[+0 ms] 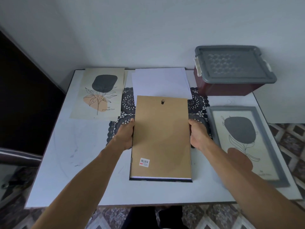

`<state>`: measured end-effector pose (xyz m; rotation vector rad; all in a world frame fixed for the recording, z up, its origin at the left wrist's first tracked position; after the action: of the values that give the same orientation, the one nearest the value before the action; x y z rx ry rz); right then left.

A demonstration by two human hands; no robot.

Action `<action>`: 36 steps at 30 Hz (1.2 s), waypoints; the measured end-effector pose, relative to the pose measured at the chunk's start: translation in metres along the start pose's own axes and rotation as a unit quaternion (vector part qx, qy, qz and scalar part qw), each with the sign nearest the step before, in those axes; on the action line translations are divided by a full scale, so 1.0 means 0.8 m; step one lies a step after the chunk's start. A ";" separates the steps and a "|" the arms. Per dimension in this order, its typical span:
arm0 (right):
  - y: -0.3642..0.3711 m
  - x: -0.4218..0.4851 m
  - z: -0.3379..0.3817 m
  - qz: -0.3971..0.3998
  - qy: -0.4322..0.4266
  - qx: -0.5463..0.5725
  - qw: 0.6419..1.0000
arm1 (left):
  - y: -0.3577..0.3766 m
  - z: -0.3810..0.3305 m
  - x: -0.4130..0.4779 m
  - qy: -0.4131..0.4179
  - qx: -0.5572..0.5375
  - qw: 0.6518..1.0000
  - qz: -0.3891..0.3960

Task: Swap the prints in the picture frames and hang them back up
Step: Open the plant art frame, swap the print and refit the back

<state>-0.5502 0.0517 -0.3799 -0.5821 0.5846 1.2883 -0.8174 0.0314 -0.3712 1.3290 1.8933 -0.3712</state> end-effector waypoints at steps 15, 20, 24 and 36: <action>-0.016 -0.006 0.007 0.105 0.021 0.094 0.990 | 0.000 0.006 0.011 0.009 0.059 0.995 -0.075; -0.015 -0.011 0.005 0.126 0.020 0.101 0.987 | 0.005 0.001 0.008 0.000 0.082 0.992 -0.096; -0.012 -0.013 0.009 0.138 0.010 0.090 0.986 | -0.001 0.002 0.009 -0.032 0.042 0.994 -0.096; -0.016 -0.013 0.010 0.097 -0.049 0.043 0.993 | 0.021 -0.011 -0.001 0.173 0.176 0.966 -0.081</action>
<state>-0.5392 0.0478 -0.3664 -0.3958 0.6223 1.4588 -0.8062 0.0436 -0.3617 1.5517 2.3162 -0.6140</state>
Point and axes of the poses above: each hand's wrist, its own x-axis towards the middle knuckle, its own y-axis out of the palm, z = x × y, the point moved 4 cm from there along x, towards the middle knuckle, and after that the axes turned 10 degrees about -x, right-handed, at the moved point
